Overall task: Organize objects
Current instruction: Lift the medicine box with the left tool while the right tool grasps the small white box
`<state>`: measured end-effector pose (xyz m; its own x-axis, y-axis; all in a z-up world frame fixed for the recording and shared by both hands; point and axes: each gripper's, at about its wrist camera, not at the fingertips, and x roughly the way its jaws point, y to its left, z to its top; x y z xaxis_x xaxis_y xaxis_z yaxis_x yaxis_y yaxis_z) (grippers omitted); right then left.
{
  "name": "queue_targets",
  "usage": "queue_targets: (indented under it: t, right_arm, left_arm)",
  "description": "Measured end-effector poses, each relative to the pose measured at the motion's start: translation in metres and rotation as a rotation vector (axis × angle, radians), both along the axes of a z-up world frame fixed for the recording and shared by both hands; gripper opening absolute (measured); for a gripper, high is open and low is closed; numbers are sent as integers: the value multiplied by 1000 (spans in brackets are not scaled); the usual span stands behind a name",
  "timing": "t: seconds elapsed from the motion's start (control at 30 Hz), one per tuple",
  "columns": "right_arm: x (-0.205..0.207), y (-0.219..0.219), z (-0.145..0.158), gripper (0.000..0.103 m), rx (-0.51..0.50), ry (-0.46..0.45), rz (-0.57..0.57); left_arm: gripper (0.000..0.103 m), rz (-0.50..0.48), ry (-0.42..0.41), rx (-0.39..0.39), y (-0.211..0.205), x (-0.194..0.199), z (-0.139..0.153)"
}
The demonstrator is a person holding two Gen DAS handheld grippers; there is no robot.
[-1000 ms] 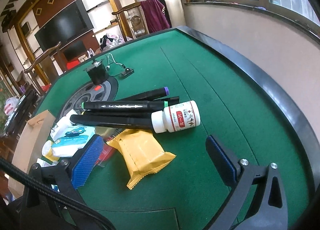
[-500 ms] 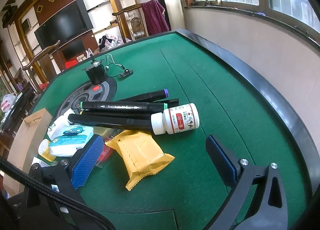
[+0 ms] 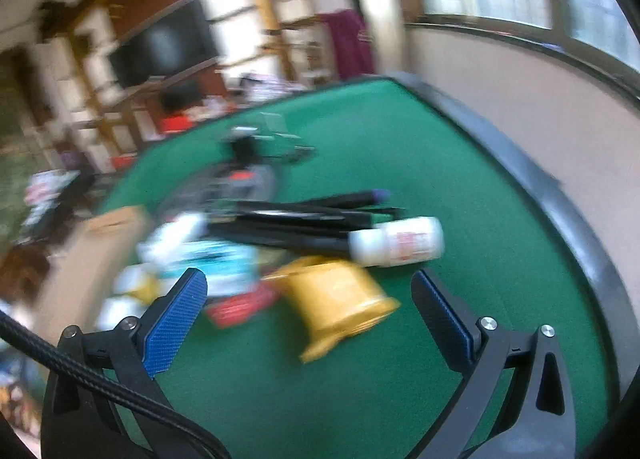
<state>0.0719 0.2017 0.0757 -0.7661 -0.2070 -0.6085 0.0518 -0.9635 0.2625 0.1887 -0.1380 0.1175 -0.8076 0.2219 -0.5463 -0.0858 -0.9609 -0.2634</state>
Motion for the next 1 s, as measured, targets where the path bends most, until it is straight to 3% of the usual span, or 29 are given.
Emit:
queue_targets:
  t: [0.1,0.17,0.23,0.5,0.6,0.7,0.83,1.0]
  right_arm:
    - [17,-41,22,102,-57,-4,200]
    - [18,-74,24,102,-69,-52,315]
    - [15,-98,17,102,-64,-96,353]
    - [-15,-170,-13,77,214,-151,266]
    - [-27,-180,-24,70,268,-188,224]
    - [-36,-186,-34,35,302,-215,205]
    - [-37,-176,-37,32,229,-256,214]
    - [-21,-145,1,32,63,-232,259]
  left_arm:
    - [30,13,-1,38,-14,-4,-8]
    - [30,25,-1,57,-20,-3,-13]
    - [30,35,1,72,-26,0,-16]
    - [30,67,-1,95,-58,3,-27]
    - [30,81,-9,111,-68,0,-30]
    - [30,83,-16,113,-70,-2,-32]
    - [30,74,-7,107,-71,-3,-30]
    - [30,2,31,144,-62,-8,6]
